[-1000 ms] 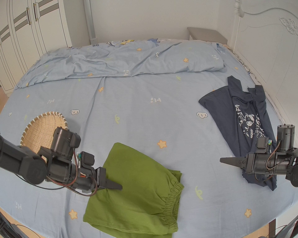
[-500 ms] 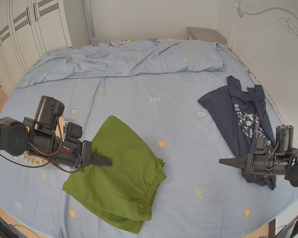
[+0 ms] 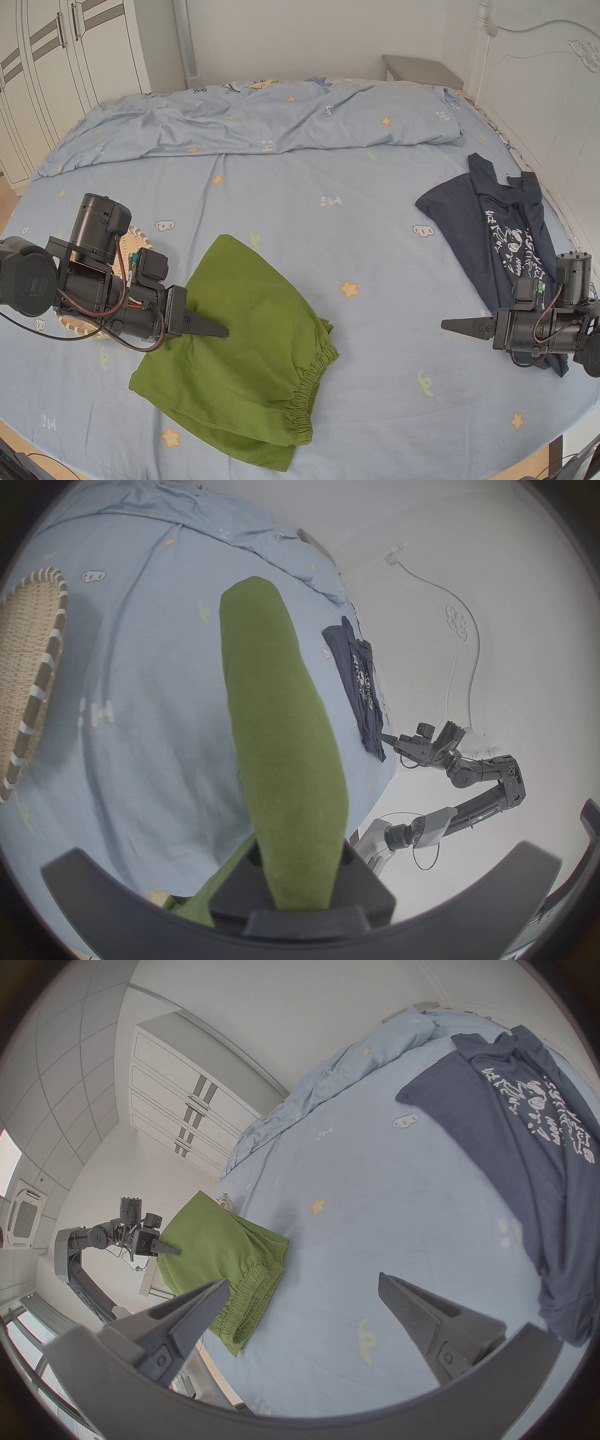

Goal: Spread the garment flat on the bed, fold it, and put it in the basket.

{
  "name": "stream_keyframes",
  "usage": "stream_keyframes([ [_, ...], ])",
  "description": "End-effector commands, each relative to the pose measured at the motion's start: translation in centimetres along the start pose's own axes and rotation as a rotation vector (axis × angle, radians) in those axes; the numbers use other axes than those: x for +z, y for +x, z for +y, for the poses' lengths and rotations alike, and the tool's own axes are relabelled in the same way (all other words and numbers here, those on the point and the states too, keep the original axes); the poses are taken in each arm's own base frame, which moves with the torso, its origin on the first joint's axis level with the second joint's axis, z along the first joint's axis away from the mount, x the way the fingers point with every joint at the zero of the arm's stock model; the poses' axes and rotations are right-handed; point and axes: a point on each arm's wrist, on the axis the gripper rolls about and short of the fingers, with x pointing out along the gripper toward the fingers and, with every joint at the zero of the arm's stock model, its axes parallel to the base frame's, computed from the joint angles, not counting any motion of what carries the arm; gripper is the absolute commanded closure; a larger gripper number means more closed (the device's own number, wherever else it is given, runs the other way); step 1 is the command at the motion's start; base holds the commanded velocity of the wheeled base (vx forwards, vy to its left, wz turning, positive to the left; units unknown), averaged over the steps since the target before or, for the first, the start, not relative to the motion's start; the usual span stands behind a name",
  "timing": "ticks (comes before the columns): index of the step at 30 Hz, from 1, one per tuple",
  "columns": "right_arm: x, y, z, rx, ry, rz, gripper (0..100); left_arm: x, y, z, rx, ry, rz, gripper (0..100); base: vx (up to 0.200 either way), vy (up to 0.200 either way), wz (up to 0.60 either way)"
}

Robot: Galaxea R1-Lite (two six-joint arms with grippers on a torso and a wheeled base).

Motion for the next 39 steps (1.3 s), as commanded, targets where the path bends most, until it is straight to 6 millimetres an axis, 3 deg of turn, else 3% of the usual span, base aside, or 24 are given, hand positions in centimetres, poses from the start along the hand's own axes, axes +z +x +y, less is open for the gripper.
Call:
stream_keyframes([
  [1,0.0,0.0,0.0,0.001,-0.001,-0.001,0,0.0,0.1,-0.1,-0.003,0.002,0.003,100,0.0,0.2,0.0],
  [12,0.0,0.0,0.1,0.001,-0.004,-0.001,0,-0.3,0.4,-0.4,-0.011,0.012,0.018,100,0.0,0.2,0.0],
  [15,0.0,0.0,0.1,0.001,-0.004,-0.001,0,-0.5,0.5,-0.8,-0.017,0.027,0.022,100,0.0,0.0,0.0],
  [18,0.2,-0.2,-0.1,-0.005,-0.003,-0.012,0,0.4,0.4,-1.5,-0.031,0.058,-0.002,100,0.0,0.0,0.0],
  [22,0.2,-0.2,-0.2,-0.013,-0.005,-0.02,0,3.0,-0.4,-2.6,-0.039,0.135,-0.061,100,0.0,0.0,0.0],
  [30,0.7,-1.2,0.7,0.0,-0.033,-0.06,0,6.8,-1.8,-2.7,0.016,0.272,-0.072,100,0.0,0.0,0.0],
  [39,0.6,-1.6,1.3,0.015,-0.049,-0.067,0,8.8,-4.2,-3.7,0.036,0.376,-0.177,100,0.0,0.0,0.0],
])
